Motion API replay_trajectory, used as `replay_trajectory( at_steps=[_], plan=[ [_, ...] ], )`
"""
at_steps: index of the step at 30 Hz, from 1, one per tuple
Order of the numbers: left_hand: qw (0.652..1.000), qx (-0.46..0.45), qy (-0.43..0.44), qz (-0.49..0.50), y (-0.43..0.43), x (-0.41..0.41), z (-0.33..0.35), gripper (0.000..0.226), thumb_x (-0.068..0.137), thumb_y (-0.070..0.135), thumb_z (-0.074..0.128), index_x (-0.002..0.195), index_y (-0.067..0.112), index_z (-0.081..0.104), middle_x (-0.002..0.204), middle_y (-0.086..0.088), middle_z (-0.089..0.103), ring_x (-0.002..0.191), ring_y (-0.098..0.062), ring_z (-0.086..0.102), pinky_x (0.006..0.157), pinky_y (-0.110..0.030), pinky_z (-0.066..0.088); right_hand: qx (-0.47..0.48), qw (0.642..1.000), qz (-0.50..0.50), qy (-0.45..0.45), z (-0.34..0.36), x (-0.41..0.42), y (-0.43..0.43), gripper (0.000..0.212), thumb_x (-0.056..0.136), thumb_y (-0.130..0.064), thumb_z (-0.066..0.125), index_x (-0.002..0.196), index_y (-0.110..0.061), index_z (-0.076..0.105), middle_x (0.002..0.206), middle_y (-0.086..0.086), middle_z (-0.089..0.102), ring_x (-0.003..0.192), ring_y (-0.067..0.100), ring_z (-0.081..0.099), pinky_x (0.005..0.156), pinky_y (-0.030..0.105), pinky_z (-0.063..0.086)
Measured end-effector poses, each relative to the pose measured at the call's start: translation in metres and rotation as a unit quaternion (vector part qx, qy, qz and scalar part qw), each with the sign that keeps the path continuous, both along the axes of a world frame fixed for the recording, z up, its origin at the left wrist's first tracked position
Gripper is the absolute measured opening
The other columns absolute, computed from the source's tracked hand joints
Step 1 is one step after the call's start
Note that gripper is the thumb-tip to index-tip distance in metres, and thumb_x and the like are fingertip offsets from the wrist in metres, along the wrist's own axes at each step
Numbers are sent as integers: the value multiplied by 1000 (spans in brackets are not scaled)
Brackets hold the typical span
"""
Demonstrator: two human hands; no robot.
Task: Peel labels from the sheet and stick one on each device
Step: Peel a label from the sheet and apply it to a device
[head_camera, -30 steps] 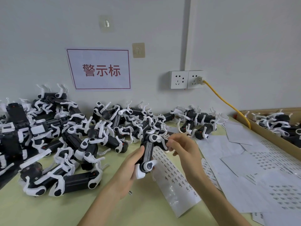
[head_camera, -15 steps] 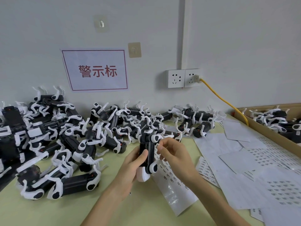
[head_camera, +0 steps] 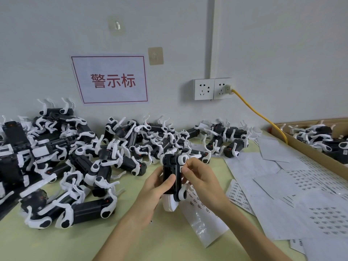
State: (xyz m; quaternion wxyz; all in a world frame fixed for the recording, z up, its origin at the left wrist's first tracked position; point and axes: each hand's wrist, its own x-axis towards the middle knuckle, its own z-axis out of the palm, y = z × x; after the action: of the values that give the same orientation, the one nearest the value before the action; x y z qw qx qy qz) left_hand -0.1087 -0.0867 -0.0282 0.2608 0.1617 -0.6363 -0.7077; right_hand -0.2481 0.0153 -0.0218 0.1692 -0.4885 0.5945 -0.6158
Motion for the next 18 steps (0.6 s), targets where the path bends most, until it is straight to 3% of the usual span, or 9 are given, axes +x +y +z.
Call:
replay_trajectory(
  at_steps=[4,10,14,18],
  plan=[
    [1000,-3,0,1,0,0,0,42,93,31,66,133,20,63,128,-3,72,122,-18,66,95,-26,52,7,1000,-11,6,0,0,-1,16,104,-14,56,90,-9,62,80,6,67,73,12,63,70,26,50],
    [1000,-11,0,3,0,0,0,42,91,36,71,130,22,65,126,-4,72,122,-18,66,99,-30,49,14,1000,-16,4,1,1,0,17,104,-15,57,89,-10,63,76,-4,67,72,8,62,69,24,48],
    [1000,-12,4,4,-1,0,-1,41,89,34,70,128,22,65,125,-4,73,120,-18,67,93,-24,54,19,1000,-13,-6,2,0,0,17,104,-15,57,88,-10,63,80,9,67,75,16,60,71,38,50],
    [1000,-17,3,3,0,0,-1,41,90,35,71,129,23,64,126,-3,72,121,-18,67,98,-28,51,22,999,6,-33,3,0,0,19,104,-11,55,87,-9,62,77,-1,65,75,12,61,69,21,47]
  ],
)
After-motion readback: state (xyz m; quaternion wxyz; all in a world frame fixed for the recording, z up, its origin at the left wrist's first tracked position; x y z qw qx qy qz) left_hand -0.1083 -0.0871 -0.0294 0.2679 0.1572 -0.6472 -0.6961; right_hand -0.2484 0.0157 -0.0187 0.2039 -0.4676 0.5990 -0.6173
